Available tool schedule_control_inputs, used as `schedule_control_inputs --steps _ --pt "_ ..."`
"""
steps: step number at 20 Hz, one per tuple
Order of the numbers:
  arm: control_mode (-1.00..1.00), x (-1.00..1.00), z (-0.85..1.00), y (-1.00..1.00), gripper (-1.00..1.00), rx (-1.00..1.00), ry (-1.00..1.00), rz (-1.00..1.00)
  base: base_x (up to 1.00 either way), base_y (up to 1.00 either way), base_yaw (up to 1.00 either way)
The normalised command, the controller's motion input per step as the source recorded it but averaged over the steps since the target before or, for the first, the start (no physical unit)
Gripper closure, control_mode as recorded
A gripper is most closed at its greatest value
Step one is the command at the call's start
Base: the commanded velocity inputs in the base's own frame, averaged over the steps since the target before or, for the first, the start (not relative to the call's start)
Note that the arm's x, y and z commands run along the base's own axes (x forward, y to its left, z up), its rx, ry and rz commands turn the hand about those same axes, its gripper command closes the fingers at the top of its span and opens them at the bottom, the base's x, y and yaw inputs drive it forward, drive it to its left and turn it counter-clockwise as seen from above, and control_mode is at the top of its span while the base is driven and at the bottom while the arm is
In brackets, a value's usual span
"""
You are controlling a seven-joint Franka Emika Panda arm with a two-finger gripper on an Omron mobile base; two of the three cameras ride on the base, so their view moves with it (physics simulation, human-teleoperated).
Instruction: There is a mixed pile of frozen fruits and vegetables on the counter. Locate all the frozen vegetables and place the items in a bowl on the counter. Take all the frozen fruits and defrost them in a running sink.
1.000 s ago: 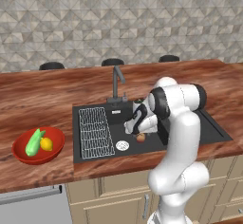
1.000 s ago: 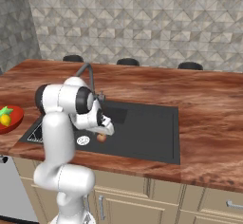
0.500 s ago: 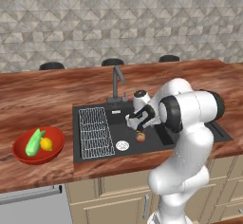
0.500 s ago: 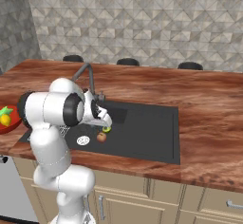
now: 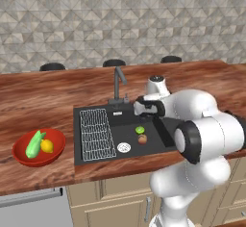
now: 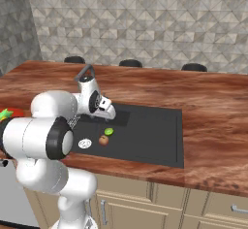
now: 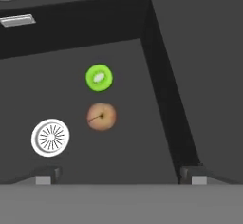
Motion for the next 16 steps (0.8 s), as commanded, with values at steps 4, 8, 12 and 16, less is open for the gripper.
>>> schedule_control_inputs --steps 4,8,12,16 --pt "-1.00 -0.44 1.00 0.02 -1.00 0.03 -0.04 0.02 0.00 0.00 0.00" --pt "-1.00 -0.74 0.94 0.12 -1.00 0.00 -0.17 0.02 0.00 0.00 0.00" --pt "-1.00 -0.94 0.78 0.02 -1.00 -0.02 -0.20 0.02 0.00 0.00 0.00" --pt "-1.00 -1.00 0.59 0.00 -1.00 -0.04 -0.25 0.01 0.00 0.00 0.00"
